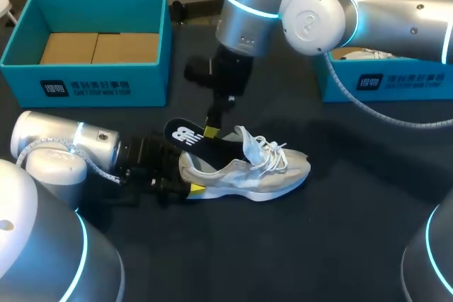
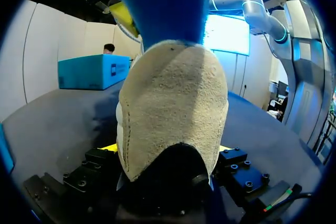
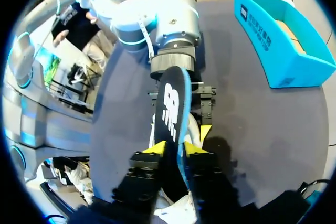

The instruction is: Take the shoe out of the shoebox, open the shoe tongue, remove and reinsert the insole, then place the shoe into the shoebox

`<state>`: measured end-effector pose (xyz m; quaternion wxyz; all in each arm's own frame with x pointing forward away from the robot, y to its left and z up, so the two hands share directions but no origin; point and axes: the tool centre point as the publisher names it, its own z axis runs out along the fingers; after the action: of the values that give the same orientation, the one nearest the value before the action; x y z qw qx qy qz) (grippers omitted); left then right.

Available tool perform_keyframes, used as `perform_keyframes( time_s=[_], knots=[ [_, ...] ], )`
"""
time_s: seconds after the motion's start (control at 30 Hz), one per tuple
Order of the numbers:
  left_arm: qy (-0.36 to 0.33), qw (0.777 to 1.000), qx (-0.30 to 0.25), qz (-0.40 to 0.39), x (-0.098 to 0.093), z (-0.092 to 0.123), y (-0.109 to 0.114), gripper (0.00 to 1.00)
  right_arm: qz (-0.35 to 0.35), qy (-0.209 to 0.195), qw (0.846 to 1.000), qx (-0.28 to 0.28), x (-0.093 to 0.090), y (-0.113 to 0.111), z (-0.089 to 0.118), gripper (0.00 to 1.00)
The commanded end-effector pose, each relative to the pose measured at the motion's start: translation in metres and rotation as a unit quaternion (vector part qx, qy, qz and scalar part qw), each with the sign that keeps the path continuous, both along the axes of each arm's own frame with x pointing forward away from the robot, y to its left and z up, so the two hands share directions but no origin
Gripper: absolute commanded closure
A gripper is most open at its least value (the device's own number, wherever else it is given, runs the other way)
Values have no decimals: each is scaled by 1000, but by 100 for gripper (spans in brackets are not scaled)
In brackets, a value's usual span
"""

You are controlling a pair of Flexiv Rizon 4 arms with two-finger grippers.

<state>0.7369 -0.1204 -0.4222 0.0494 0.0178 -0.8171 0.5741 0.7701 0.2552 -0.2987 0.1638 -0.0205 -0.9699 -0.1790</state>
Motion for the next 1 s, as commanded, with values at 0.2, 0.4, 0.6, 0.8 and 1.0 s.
perform_keyframes(
  time_s=[0.2,0.4,0.6,0.8,1.0],
  knots=[
    [0,1000,1,0,0,-1,-1,100,-36,41,997,51,2,-4,-1,31],
    [0,1000,1,0,0,-1,-1,100,-79,80,991,69,0,-2,0,43],
    [0,1000,1,0,0,-1,-1,100,-97,99,987,79,-6,1,0,41],
    [0,1000,1,0,0,-1,-1,100,-100,100,986,83,-11,8,-5,35],
    [0,1000,1,0,0,-1,-1,100,-97,102,986,87,-15,16,-8,36]
  ],
)
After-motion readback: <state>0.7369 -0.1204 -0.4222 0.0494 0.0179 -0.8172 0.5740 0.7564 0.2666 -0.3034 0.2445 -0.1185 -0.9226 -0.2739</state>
